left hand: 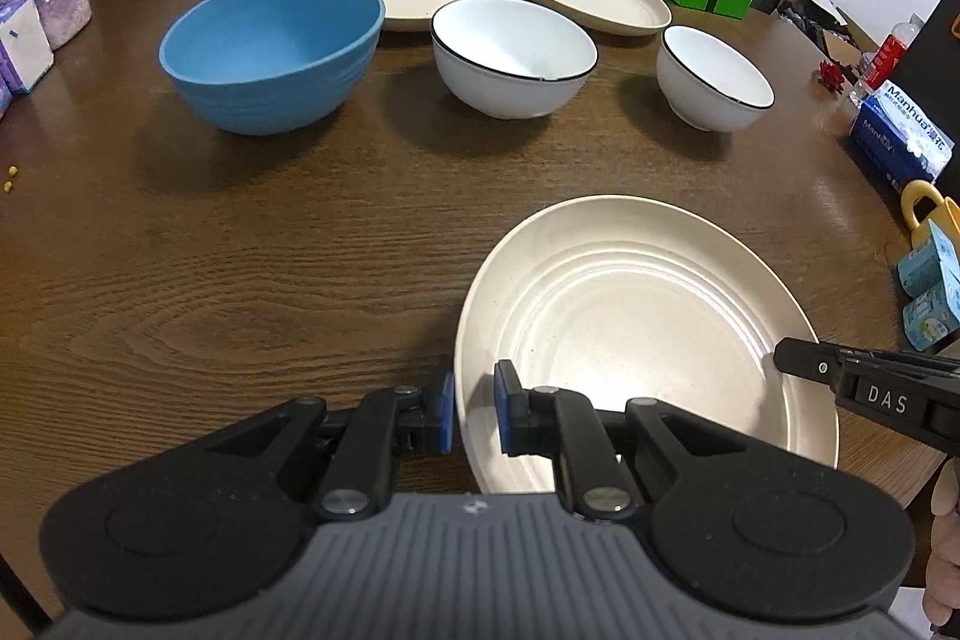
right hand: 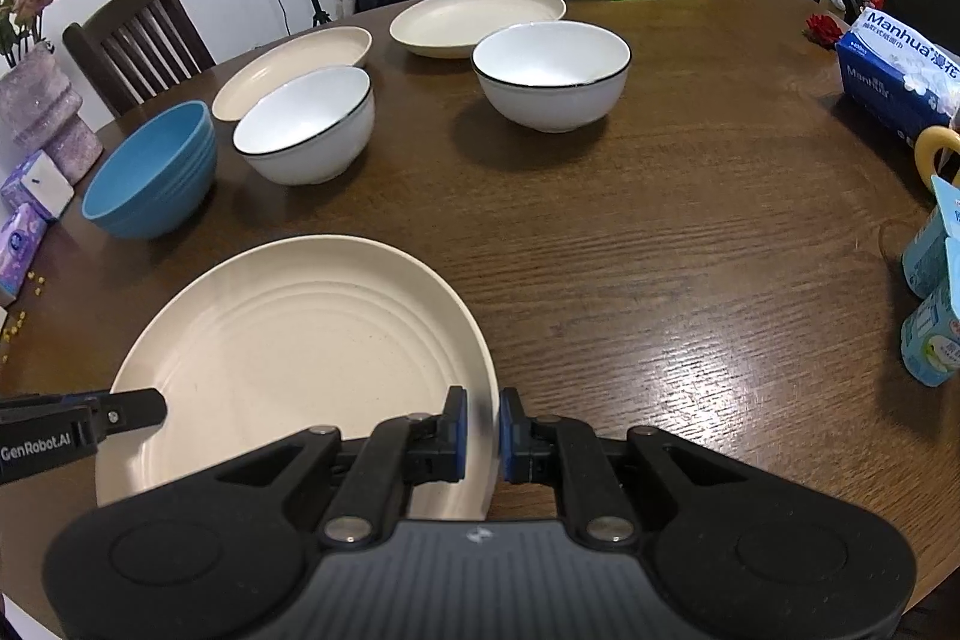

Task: Organize plates and bowls
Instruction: 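Lower the cream plate onto the table and open both grippers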

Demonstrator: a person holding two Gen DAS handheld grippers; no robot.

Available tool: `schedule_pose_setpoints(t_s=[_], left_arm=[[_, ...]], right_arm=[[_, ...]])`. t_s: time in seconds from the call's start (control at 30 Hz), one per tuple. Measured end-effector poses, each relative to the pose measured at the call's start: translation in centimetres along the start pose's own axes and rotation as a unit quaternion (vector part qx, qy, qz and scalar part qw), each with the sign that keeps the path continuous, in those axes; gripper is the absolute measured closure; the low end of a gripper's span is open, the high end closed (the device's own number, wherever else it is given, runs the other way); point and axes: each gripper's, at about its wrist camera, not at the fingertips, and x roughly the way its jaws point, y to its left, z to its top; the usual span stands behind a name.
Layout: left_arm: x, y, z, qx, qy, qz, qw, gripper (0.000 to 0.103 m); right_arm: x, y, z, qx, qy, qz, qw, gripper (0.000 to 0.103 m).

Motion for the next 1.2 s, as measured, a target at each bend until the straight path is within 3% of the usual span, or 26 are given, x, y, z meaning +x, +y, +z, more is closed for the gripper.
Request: schedule_pose_setpoints(t_s=[1.0, 1.13, 1.2], left_arm=[[2.9, 0.0, -0.3, 0.001, 0.018, 0.001, 0.9998, 0.089], [3.1, 0.0, -0.3, -0.001, 0.026, -0.001, 0.9997, 0.087], [3.0, 0.2, -0.2, -0.004, 0.025, -0.006, 0.9997, 0.076]], right_arm=[[2.6, 0.2, -1.1, -0.012, 0.006, -0.018, 1.000, 0.091], [2.7, 0.1, -1.1, -0.009, 0.006, -0.015, 1.000, 0.090], [2.7, -0.2, -0.9, 0.000, 0.013, -0.008, 1.000, 0.088]])
